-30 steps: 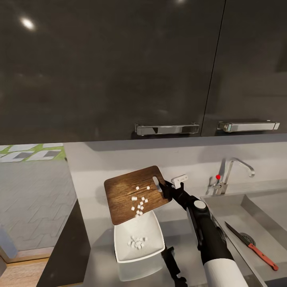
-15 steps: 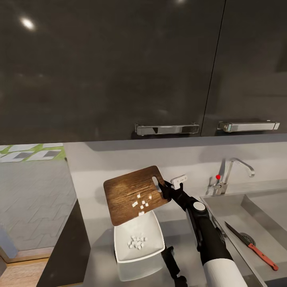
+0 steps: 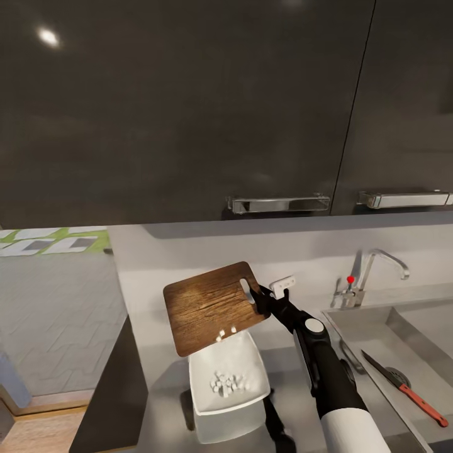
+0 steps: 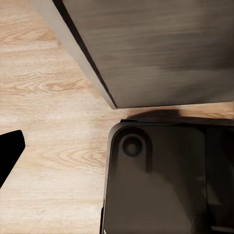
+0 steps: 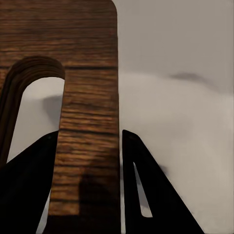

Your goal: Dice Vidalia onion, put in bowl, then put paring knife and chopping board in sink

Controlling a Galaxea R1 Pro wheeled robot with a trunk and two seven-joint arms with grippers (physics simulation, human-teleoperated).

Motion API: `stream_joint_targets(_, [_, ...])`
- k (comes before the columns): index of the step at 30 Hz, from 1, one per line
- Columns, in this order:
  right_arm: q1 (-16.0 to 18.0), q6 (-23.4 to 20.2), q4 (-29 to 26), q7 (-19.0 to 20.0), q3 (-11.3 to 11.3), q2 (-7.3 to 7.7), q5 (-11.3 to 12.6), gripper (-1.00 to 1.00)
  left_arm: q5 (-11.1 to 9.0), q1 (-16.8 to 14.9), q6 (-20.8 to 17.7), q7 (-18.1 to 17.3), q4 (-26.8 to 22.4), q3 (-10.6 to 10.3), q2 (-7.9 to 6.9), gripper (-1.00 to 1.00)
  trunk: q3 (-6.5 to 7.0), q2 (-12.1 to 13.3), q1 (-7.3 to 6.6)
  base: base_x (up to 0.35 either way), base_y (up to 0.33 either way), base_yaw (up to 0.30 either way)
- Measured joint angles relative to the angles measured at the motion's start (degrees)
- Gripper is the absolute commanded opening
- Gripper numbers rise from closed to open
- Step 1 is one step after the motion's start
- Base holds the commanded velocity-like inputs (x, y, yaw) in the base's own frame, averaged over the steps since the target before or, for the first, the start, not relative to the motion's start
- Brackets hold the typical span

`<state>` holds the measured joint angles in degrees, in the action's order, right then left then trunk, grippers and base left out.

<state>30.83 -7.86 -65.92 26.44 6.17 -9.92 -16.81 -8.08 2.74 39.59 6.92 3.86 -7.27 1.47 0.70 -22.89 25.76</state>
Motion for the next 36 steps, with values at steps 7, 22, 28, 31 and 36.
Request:
stream_joint_targets(7, [0.0, 0.0, 0.0, 0.0, 0.0, -0.01, 0.0, -1.0, 0.0, 0.0, 0.0, 0.0, 0.0, 0.0, 0.0, 1.0, 0.0, 0.0, 0.0, 0.0, 0.014, 0.0])
stream_joint_targets(22, [0.0, 0.0, 0.1, 0.0, 0.0, -0.01, 0.0, -1.0, 0.0, 0.0, 0.1, -0.1, 0.0, 0.0, 0.05, 1.0, 0.0, 0.0, 0.0, 0.0, 0.0, 0.0])
stream_joint_targets(28, [0.0, 0.0, 0.1, 0.0, 0.0, 0.0, 0.0, -1.0, 0.1, 0.5, 1.5, -0.2, 0.0, 0.0, -0.01, 1.0, 0.0, 0.0, 0.0, 0.0, 0.0, 0.0])
stream_joint_targets(31, [0.0, 0.0, 0.1, -0.1, 0.0, -0.01, 0.0, -1.0, 0.1, 1.2, 2.7, -0.3, 0.0, 0.0, -0.17, 1.0, 0.0, 0.0, 0.0, 0.0, 0.0, 0.0])
stream_joint_targets(36, [0.0, 0.0, 0.1, -0.1, 0.0, -0.01, -0.1, -1.0, 0.1, 3.1, 5.5, -0.3, 0.0, 0.0, -0.15, 1.0, 0.0, 0.0, 0.0, 0.0, 0.0, 0.0])
